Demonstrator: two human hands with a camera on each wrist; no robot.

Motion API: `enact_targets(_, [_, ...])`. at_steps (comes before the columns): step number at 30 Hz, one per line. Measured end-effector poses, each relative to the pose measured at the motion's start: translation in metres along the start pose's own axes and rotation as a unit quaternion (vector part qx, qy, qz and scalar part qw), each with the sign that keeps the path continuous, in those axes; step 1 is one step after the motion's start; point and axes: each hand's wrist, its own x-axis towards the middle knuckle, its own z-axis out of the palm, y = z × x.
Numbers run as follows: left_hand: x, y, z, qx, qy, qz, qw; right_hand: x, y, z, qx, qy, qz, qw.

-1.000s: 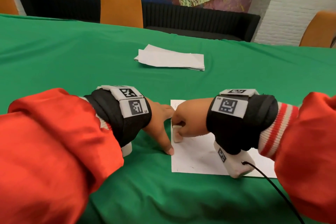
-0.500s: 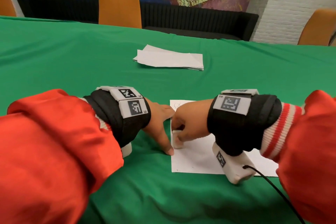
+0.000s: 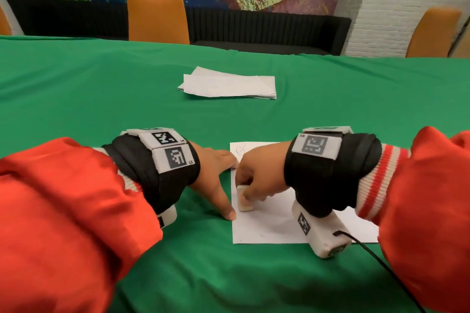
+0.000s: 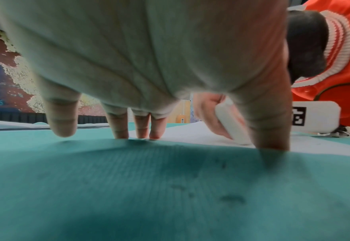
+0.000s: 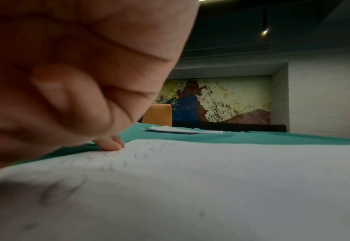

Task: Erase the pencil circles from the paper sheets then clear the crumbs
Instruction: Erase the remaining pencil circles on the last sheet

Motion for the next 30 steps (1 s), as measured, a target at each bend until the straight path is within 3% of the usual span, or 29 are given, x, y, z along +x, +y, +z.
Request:
enact_targets(5, [-0.0001,-0.0006,0.0011,-0.002,0.0,-0.007,1.0,-0.0017,0.0053,-0.003,-0.017,0.031,0.024,0.999])
enact_targets(9, [-0.0002,-0.0006,0.0012,0.005,-0.001,-0.007,1.0,-0.0034,-0.0004,-0.0013,-0.01,-0.014,0.007,1.0])
enact_targets(22, [-0.0006,-0.0001,0.0006,0.006,-0.002,-0.01,1.0,-0.0024,0.0064,-0.0021,-0.008,0.004,0.037,0.999])
enact_targets(27, [-0.0001,-0.0005,0.0003,0.007,-0.005,-0.009,1.0,-0.006,-0.0016,-0.0002,0.006,-0.024,0.007,1.0])
enact_targets(30, [-0.0007,-0.0005,0.0004,0.006,-0.005,-0.012,1.0,-0.0043,0.0028,-0.0029,-0.028,0.025,0.028,0.999])
